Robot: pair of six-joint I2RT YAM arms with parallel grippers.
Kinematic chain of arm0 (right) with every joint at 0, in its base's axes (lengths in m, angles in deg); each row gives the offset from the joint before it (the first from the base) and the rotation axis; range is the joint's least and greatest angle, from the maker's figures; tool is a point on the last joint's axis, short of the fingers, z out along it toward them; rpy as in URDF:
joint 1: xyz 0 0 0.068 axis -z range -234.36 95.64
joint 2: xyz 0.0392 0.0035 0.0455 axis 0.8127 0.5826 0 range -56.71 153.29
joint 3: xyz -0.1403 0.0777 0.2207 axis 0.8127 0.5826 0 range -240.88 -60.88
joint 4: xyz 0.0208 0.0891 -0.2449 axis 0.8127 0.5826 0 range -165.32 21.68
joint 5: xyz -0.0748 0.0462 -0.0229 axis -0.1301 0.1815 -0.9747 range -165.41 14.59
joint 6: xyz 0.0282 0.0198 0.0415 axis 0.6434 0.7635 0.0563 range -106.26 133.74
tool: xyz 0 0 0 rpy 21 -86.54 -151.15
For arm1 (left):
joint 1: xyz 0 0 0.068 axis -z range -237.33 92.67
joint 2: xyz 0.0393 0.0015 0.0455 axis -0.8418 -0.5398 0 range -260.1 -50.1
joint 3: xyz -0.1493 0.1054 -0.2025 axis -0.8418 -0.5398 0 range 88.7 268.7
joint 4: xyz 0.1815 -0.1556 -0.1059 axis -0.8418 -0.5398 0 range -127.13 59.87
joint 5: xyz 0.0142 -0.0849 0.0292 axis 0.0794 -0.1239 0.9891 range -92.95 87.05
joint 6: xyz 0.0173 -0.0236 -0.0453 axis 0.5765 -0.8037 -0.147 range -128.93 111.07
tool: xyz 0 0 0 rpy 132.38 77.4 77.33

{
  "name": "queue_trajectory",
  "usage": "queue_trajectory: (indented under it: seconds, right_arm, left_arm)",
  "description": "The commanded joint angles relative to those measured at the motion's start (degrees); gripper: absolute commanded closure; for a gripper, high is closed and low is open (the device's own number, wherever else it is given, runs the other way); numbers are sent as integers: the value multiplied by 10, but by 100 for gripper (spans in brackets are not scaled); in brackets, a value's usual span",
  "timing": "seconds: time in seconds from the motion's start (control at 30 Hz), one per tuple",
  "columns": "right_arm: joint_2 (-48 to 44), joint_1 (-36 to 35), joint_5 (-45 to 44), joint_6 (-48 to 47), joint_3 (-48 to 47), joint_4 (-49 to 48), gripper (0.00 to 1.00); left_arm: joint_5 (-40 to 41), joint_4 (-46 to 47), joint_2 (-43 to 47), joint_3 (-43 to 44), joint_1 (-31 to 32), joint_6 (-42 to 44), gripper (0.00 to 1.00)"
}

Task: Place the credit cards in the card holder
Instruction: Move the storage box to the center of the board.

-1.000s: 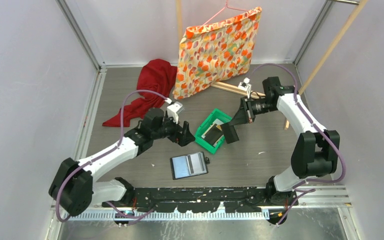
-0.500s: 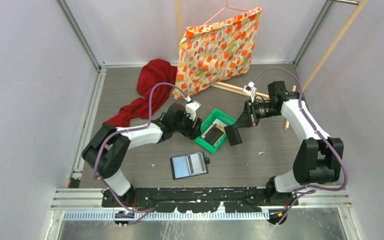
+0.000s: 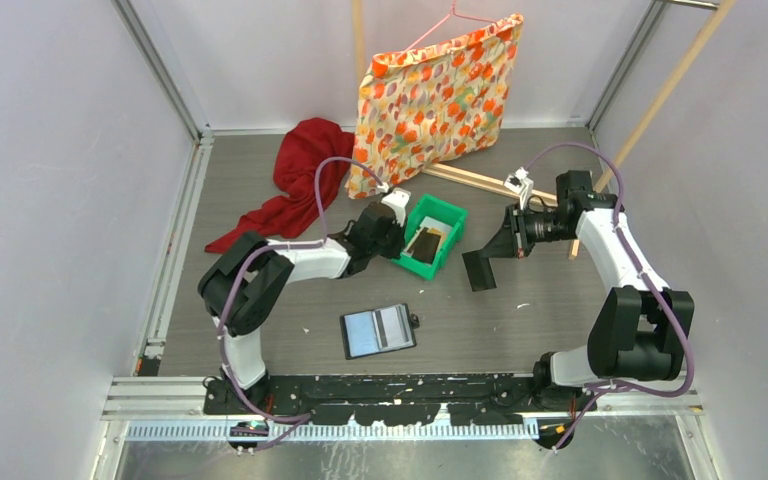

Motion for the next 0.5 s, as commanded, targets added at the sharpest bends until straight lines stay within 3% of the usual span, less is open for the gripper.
queue_trajectory:
  seconds: [0.0, 0.17, 0.23, 0.3, 0.47]
  right_arm:
    - [-19, 6, 1, -14, 11, -19, 99]
    - [-29, 18, 20, 9, 30, -46, 99]
    - [-30, 19, 25, 40, 43, -80, 99]
    - [-24, 19, 34, 68, 49, -100, 99]
    - [-25, 8, 85, 176, 70, -184, 99]
  left_arm:
    - [131, 51, -39, 57, 2, -72, 91]
    - [193, 40, -86, 119, 16, -89, 90]
    - [194, 36, -95, 134, 16, -97, 77]
    - [194, 31, -90, 138, 18, -102, 56]
    - [193, 14, 1, 85, 25, -91, 33]
